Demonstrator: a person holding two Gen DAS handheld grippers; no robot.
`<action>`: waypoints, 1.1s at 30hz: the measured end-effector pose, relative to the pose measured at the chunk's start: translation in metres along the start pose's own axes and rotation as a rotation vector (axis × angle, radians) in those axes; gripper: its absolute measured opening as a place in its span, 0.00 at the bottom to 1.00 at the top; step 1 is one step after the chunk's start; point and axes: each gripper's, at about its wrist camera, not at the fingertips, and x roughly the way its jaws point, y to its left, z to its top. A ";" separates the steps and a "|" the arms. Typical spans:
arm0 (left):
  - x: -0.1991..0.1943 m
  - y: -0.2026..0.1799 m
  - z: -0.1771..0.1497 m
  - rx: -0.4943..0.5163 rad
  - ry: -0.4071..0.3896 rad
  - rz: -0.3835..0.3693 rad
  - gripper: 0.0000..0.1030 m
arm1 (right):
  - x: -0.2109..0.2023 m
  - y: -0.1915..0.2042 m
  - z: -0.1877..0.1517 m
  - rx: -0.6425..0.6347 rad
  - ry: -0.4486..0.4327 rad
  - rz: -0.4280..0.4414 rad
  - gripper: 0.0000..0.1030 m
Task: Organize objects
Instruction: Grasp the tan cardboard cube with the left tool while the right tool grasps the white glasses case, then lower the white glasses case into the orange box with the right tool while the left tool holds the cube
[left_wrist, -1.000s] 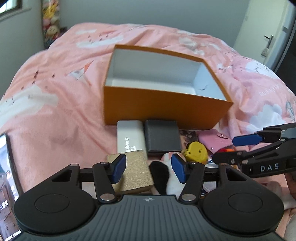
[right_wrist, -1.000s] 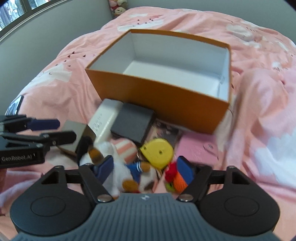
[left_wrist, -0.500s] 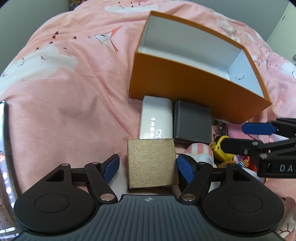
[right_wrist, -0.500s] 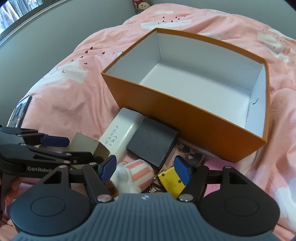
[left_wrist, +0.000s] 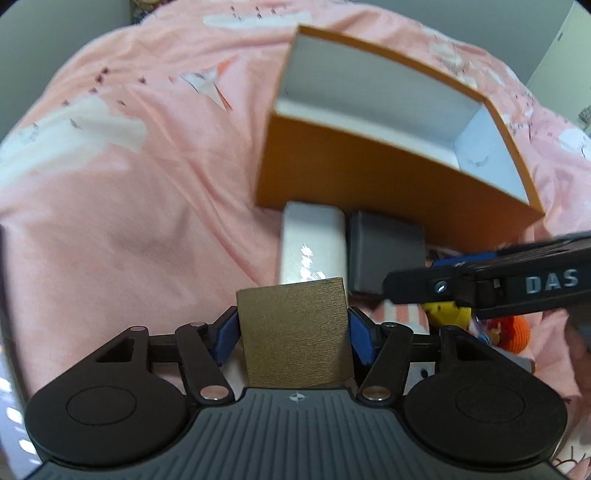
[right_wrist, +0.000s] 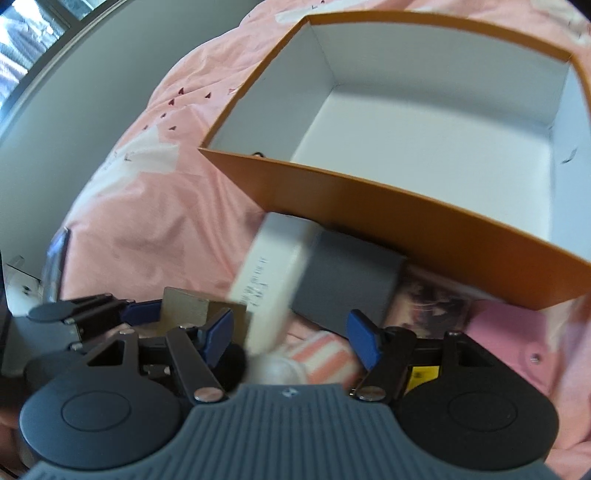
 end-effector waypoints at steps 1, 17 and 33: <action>-0.005 0.003 0.003 -0.004 -0.021 0.013 0.68 | 0.004 0.001 0.003 0.018 0.011 0.015 0.68; -0.035 0.045 0.032 -0.083 -0.170 0.067 0.68 | 0.067 0.024 0.026 0.216 0.156 0.010 0.63; -0.027 0.055 0.030 -0.101 -0.173 0.046 0.68 | 0.103 0.044 0.025 0.212 0.157 -0.185 0.65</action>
